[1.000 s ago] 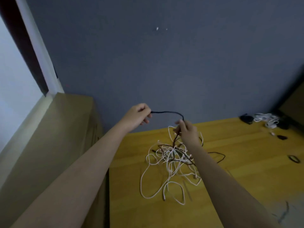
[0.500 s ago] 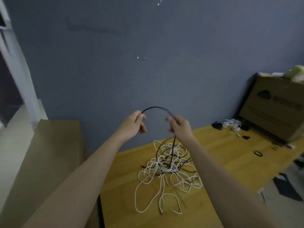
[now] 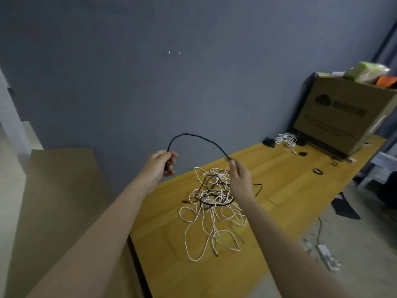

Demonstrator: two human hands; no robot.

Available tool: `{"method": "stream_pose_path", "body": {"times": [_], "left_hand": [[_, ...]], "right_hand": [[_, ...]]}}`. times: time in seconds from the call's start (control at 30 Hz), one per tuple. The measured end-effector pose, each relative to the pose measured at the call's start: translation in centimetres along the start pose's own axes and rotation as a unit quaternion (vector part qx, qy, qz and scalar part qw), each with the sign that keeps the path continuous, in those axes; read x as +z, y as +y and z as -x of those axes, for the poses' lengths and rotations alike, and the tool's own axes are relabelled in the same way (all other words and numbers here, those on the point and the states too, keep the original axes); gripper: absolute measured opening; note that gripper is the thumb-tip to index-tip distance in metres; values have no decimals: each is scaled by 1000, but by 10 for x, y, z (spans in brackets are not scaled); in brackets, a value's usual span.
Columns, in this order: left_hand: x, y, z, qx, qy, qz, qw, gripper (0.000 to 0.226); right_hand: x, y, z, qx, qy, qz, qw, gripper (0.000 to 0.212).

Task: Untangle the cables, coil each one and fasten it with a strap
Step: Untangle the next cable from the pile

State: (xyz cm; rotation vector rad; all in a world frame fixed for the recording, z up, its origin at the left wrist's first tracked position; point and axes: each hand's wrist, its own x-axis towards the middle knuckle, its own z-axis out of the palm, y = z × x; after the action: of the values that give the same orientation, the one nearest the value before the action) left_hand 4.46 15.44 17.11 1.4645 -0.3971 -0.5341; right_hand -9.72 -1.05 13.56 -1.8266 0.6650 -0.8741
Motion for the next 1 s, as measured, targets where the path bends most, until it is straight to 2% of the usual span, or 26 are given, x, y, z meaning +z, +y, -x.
{"method": "stream_pose_path", "body": {"times": [0.03,0.1,0.17,0.27,0.4,0.63,0.87,0.93,1.0], "left_hand": [[3,-4,0,-9,-5,23,1000,27],[9,-11,0,-14,-5,57,998,25],[13,-20,1,-13,-7,88,996,23],[12,-38,3,-8,-13,59,998,23],[7,-65,7,-8,-52,23,998,21],[16,-91,14,23,-135,-89,987,14],[21,-100,19,52,-251,-261,931,17],[26,-97,22,43,-265,-234,934,21],[30,-95,23,9,-266,-168,949,23]], "right_hand": [[1,-1,0,-24,20,31,999,22],[5,15,3,-89,20,188,978,20],[15,40,15,-155,-51,326,931,19],[26,79,49,-230,-173,375,881,23],[31,94,88,-305,-223,360,853,29],[29,84,107,-412,-198,289,841,23],[11,61,76,-473,-31,279,835,31],[13,55,65,-435,1,263,861,27],[18,48,53,-331,19,195,923,20]]}}
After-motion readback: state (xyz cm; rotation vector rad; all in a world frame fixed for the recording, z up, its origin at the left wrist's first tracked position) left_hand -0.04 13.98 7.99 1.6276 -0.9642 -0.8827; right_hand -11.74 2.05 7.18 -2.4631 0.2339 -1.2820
